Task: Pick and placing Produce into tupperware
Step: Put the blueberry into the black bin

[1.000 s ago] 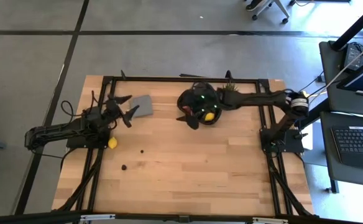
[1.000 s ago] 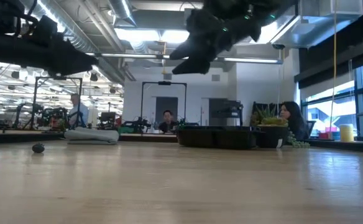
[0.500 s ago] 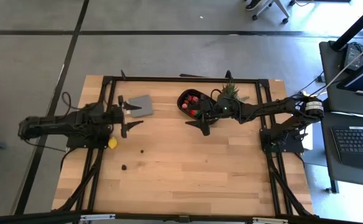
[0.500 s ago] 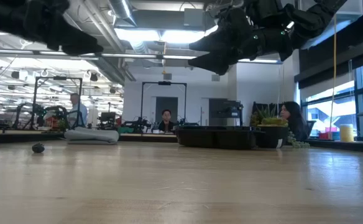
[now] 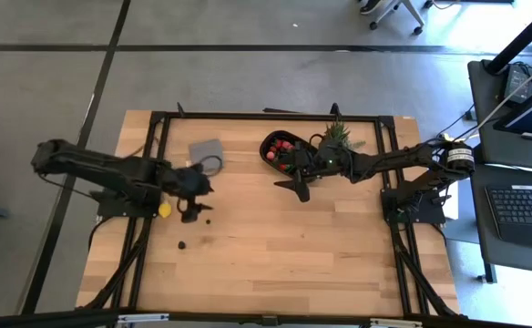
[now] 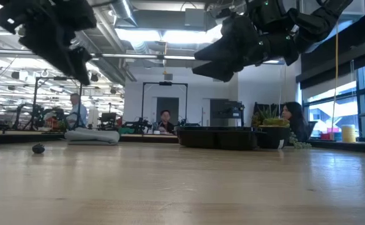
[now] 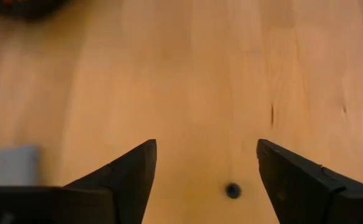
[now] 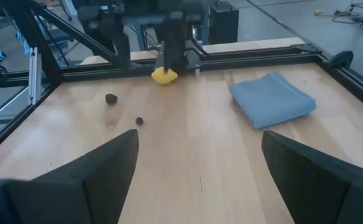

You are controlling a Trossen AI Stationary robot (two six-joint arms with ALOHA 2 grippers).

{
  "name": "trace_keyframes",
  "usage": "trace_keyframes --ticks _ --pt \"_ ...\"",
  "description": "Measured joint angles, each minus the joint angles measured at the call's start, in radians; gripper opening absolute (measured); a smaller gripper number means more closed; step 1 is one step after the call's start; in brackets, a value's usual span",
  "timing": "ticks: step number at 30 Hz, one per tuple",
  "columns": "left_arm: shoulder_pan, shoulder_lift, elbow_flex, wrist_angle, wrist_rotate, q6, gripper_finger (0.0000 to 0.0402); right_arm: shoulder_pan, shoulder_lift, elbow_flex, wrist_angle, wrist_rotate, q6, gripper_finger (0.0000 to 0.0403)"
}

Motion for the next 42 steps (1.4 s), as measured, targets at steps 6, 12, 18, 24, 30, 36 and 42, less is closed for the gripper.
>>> trace_keyframes --ticks 6,12,18,24,30,36,42 --pt "-0.097 0.147 -0.008 0.016 -0.003 -0.232 0.0247 0.000 0.000 0.000 -0.031 0.000 -0.032 0.0342" --pt "-0.191 0.260 -0.008 0.029 -0.036 -0.419 0.0232 0.000 0.000 0.000 -0.079 0.000 -0.049 0.0342" --pt "-0.248 0.358 -0.008 0.025 -0.079 -0.503 0.0229 0.000 0.000 0.000 -0.100 0.000 -0.049 0.0342" --pt "-0.255 0.448 -0.008 0.026 -0.085 -0.538 0.0229 0.000 0.001 0.000 -0.100 0.000 -0.049 0.0342" --pt "-0.255 0.506 -0.004 0.028 -0.087 -0.540 0.0229 0.000 0.001 0.000 -0.100 0.000 -0.050 0.0342" --pt "-0.255 0.511 -0.005 0.029 -0.090 -0.534 0.0229 0.000 0.001 0.000 -0.100 0.000 -0.051 0.0342" --pt "-0.246 0.511 -0.007 0.036 -0.098 -0.522 0.0229 0.000 0.001 0.000 -0.101 0.000 -0.052 0.0342"
